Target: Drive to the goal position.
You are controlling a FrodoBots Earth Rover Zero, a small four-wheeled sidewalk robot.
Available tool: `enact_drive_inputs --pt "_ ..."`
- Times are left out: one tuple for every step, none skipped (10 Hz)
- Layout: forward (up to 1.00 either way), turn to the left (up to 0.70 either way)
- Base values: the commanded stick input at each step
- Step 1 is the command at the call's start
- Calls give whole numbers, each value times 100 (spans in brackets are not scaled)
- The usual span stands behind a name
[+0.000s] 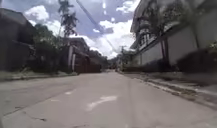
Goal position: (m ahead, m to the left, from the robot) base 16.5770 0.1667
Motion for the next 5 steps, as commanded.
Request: enact_drive_inputs --pt "50 0" --pt "50 0" --pt "50 0" --pt "50 0" --pt "50 0"
